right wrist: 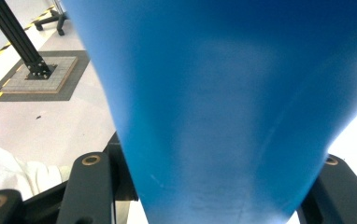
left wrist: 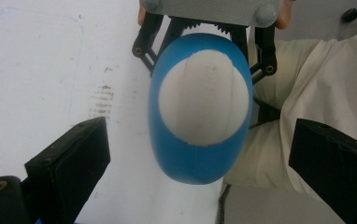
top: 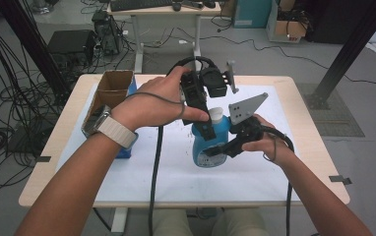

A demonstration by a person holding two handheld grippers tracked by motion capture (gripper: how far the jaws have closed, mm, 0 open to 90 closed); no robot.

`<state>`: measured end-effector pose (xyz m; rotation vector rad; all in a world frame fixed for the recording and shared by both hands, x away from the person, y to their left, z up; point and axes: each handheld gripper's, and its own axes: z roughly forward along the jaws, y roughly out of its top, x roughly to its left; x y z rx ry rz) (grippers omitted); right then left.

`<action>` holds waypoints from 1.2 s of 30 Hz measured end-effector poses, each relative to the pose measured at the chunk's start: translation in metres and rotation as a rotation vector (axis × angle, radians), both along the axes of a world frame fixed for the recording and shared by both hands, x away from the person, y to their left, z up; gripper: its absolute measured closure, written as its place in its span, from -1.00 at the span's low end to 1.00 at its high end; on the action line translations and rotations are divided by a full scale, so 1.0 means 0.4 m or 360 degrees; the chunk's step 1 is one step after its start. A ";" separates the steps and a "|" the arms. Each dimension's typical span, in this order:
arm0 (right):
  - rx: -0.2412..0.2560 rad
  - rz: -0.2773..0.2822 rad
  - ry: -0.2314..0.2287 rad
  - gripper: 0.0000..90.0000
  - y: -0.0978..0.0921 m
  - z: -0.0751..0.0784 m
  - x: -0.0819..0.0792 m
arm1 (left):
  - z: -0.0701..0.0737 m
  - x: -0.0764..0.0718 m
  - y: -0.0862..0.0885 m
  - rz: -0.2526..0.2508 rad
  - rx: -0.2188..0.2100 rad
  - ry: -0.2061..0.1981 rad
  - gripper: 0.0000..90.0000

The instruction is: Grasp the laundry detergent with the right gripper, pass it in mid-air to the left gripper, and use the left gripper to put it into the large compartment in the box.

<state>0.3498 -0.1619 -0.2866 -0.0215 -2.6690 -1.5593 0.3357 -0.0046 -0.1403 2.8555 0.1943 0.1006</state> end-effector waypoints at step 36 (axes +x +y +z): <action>-0.0044 -0.0003 0.0023 -0.04 0.018 -0.005 -0.004 | -0.009 0.005 0.009 0.0017 0.0037 -0.0004 -0.86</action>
